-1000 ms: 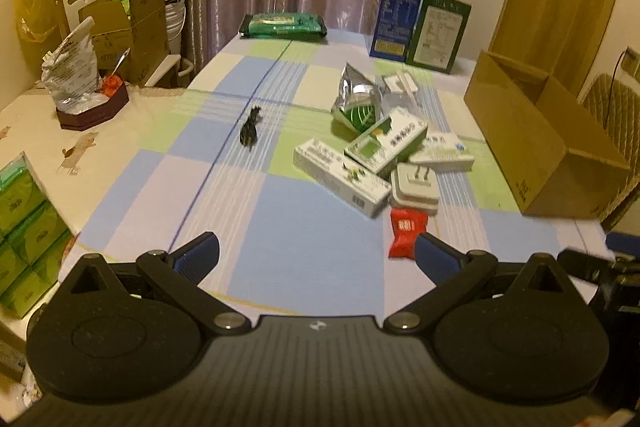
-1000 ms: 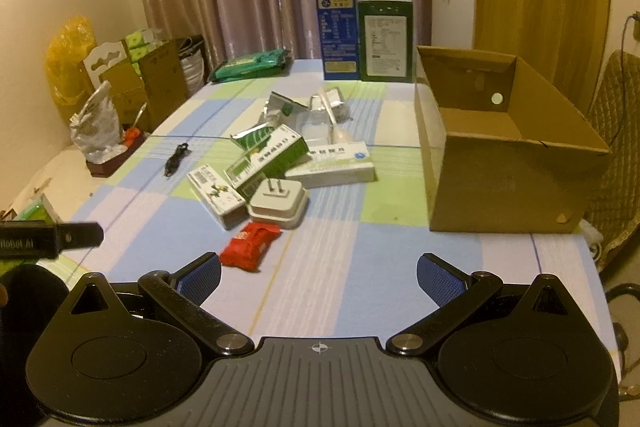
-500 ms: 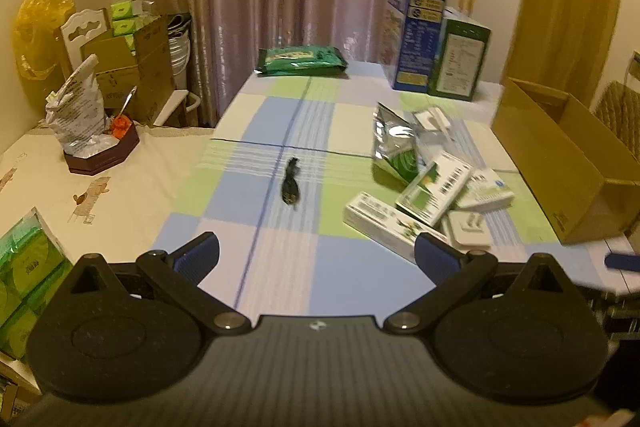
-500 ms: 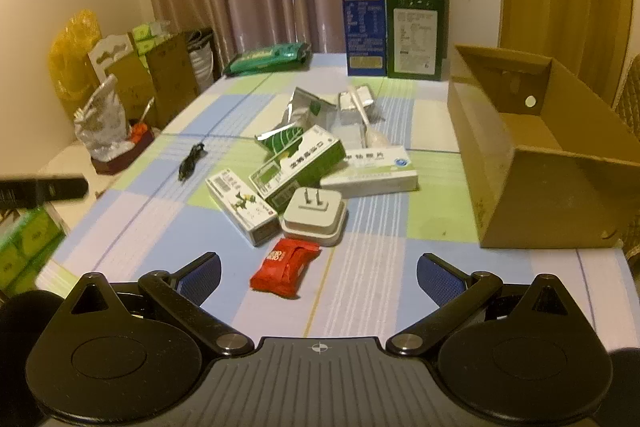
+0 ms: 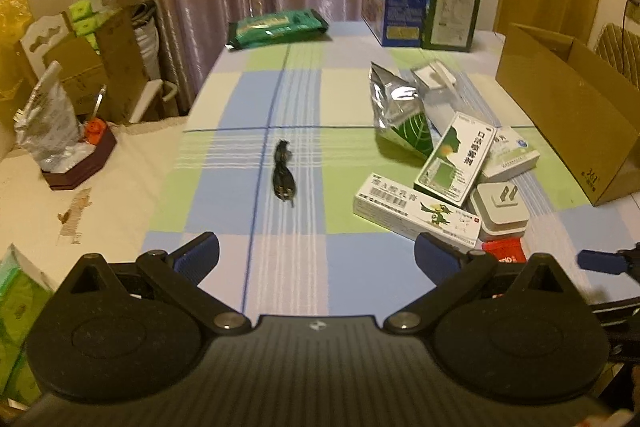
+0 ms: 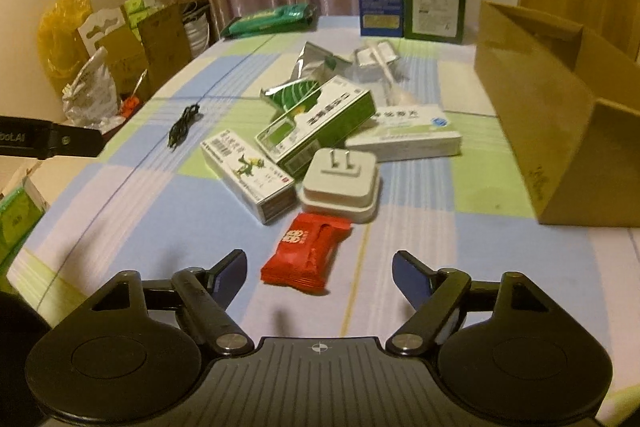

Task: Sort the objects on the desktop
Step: 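Reach the right tool to the red candy packet and close on it, then lift the red packet with the right tool while the left tool grasps the white ointment box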

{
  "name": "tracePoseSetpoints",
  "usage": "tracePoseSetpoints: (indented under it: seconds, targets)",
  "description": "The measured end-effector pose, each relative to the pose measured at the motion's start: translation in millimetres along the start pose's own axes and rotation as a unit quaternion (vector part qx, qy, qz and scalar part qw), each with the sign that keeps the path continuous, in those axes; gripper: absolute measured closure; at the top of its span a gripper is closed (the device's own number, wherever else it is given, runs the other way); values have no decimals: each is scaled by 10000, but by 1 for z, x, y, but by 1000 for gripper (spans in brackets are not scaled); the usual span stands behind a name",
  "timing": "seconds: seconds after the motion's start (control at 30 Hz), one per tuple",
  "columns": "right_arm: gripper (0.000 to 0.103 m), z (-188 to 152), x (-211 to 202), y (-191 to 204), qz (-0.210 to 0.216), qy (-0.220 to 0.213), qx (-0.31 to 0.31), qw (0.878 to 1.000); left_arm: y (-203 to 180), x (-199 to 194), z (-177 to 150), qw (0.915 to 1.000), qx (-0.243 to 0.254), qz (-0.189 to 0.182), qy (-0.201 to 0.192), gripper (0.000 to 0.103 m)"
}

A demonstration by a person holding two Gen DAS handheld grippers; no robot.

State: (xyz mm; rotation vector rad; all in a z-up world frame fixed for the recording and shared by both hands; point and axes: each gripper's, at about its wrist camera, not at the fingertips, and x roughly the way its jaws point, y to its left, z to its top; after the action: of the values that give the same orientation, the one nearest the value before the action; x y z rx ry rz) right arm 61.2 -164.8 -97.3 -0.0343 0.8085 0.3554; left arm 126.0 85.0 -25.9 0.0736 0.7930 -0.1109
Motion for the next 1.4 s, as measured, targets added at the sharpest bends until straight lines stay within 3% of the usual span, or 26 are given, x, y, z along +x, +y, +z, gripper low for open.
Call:
tracePoseSetpoints:
  seconds: [0.5, 0.67, 1.1, 1.4]
  targets:
    - [48, -5, 52, 14, -103, 194, -187, 9996, -16, 33, 1, 9993, -136, -203, 292, 1]
    - [70, -4, 53, 12, -221, 101, -238, 9994, -22, 39, 0, 9990, -146, -247, 355, 1]
    - [74, -2, 32, -10, -398, 5, 16, 9992, -53, 49, -2, 9972, -495, -466, 327, 1]
    - [74, -3, 23, -35, -595, -63, 241, 9979, -84, 88, 0, 9950, -852, -385, 363, 1]
